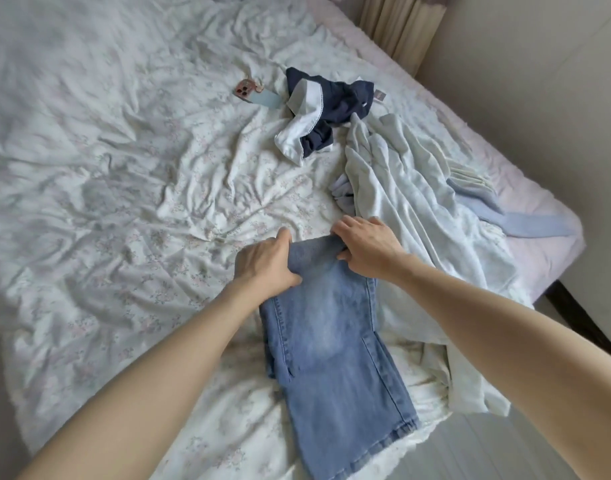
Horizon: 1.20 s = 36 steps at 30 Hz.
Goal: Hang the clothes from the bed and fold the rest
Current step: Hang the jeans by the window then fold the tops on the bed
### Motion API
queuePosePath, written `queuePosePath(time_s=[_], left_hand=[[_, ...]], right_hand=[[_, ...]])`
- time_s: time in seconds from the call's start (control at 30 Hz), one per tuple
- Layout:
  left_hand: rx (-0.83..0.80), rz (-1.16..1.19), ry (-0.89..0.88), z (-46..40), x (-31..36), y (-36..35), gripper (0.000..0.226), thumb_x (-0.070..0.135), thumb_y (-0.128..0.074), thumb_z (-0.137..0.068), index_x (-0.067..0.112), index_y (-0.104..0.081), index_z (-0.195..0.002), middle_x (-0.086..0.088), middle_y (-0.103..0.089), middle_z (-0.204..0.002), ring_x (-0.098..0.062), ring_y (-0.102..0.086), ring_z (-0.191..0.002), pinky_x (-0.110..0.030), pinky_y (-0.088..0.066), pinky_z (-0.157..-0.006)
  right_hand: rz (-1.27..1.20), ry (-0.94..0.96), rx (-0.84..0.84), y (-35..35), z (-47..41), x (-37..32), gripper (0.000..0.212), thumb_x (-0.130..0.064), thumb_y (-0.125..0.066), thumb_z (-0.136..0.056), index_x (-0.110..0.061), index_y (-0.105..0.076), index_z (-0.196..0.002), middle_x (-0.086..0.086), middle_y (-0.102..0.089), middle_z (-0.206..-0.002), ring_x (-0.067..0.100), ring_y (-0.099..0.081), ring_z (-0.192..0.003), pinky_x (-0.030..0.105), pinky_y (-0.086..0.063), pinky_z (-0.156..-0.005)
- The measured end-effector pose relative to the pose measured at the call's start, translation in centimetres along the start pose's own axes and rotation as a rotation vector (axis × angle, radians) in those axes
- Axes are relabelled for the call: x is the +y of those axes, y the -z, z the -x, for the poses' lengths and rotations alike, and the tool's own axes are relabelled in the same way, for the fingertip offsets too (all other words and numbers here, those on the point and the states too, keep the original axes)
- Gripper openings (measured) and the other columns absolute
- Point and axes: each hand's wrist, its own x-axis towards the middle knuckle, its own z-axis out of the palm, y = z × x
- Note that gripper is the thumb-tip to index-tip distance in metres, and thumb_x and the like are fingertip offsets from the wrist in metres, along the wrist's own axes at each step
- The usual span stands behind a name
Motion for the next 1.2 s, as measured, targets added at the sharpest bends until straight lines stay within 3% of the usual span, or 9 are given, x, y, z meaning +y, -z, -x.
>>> queuePosePath(time_s=[0.1,0.27,0.4,0.53,0.63,0.7,0.87,1.0,1.2], left_hand=[[0.300,-0.195,-0.089,0.7,0.4,2.3,0.053,0.034,-0.073,-0.072,0.011,-0.043,-0.109,-0.008,-0.063,-0.093,-0.028,-0.060,-0.084,-0.035,-0.038,-0.070],[0.490,-0.338,-0.261,5.4,1.5,0.6,0.051,0.029,-0.087,-0.048,0.009,-0.063,-0.089,-0.005,-0.062,-0.070,-0.025,-0.061,-0.062,-0.032,-0.044,-0.057],[0.334,-0.248,-0.438,9.4,2.7,-3.7,0.056,0.035,-0.085,-0.050,0.012,-0.065,-0.097,-0.003,-0.065,-0.085,-0.024,-0.062,-0.074,-0.031,-0.047,-0.062],[0.011,-0.232,-0.530,13.0,3.3,-9.0,0.056,0.047,-0.070,-0.068,0.017,-0.055,-0.113,-0.001,-0.059,-0.111,-0.023,-0.056,-0.101,-0.034,-0.044,-0.081],[-0.406,-0.172,-0.383,14.1,2.2,-12.8,0.064,0.054,-0.050,-0.086,0.022,-0.031,-0.138,-0.006,-0.021,-0.152,-0.026,-0.011,-0.142,-0.050,-0.011,-0.112],[-0.524,-0.196,-0.264,13.8,0.9,-14.3,0.067,0.058,-0.038,-0.090,0.025,-0.018,-0.146,0.000,0.007,-0.158,-0.024,0.014,-0.143,-0.057,0.006,-0.111],[-0.469,-0.235,-0.052,10.8,-1.7,-15.3,0.061,0.053,-0.017,-0.097,0.030,0.007,-0.148,0.006,0.020,-0.155,-0.022,0.023,-0.141,-0.058,0.011,-0.109],[-0.442,-0.213,0.024,6.1,-1.9,-14.9,0.065,0.052,-0.016,-0.097,0.021,0.007,-0.149,0.002,0.019,-0.156,-0.020,0.021,-0.142,-0.055,0.010,-0.111],[-0.366,-0.181,0.086,-0.5,-2.1,-15.0,0.074,0.061,-0.023,-0.093,0.017,-0.004,-0.149,-0.009,-0.011,-0.156,-0.028,-0.017,-0.141,-0.052,-0.010,-0.113]], right_hand=[[0.013,-0.030,0.213,1.6,0.3,-0.7,0.033,-0.025,-0.058,-0.086,-0.015,-0.048,-0.115,0.001,-0.052,-0.111,0.021,-0.048,-0.108,0.033,-0.031,-0.089],[0.020,-0.047,0.282,-0.3,5.7,-2.2,0.030,-0.015,-0.063,-0.077,-0.010,-0.055,-0.105,0.007,-0.056,-0.098,0.028,-0.054,-0.094,0.037,-0.037,-0.082],[-0.012,-0.049,0.154,-4.4,12.2,-2.5,0.035,-0.011,-0.071,-0.060,-0.007,-0.062,-0.094,0.008,-0.061,-0.093,0.029,-0.061,-0.081,0.036,-0.048,-0.069],[-0.035,-0.081,-0.017,-8.9,16.8,-2.1,0.041,-0.018,-0.078,-0.054,-0.014,-0.063,-0.091,0.000,-0.063,-0.100,0.020,-0.062,-0.079,0.027,-0.043,-0.066],[-0.047,-0.120,-0.265,-12.8,18.6,-1.9,0.034,-0.022,-0.051,-0.084,-0.020,-0.048,-0.118,-0.006,-0.044,-0.133,0.017,-0.048,-0.116,0.030,-0.039,-0.088],[-0.111,-0.138,-0.375,-14.5,19.0,-2.1,0.037,-0.021,-0.040,-0.089,-0.022,-0.041,-0.126,-0.006,-0.038,-0.138,0.017,-0.041,-0.125,0.032,-0.036,-0.095],[-0.209,-0.294,-0.243,-15.4,17.0,-3.3,0.039,-0.029,-0.037,-0.094,-0.025,-0.039,-0.133,-0.003,-0.043,-0.131,0.020,-0.041,-0.122,0.033,-0.036,-0.095],[-0.327,-0.449,-0.222,-15.9,14.4,-4.2,0.053,-0.033,-0.040,-0.095,-0.024,-0.024,-0.144,0.000,-0.022,-0.151,0.020,-0.024,-0.136,0.037,-0.028,-0.106],[-0.368,-0.501,-0.231,-17.4,10.3,-4.0,0.060,-0.038,-0.028,-0.099,-0.020,-0.002,-0.150,0.008,0.002,-0.157,0.027,-0.003,-0.144,0.042,-0.014,-0.114]])
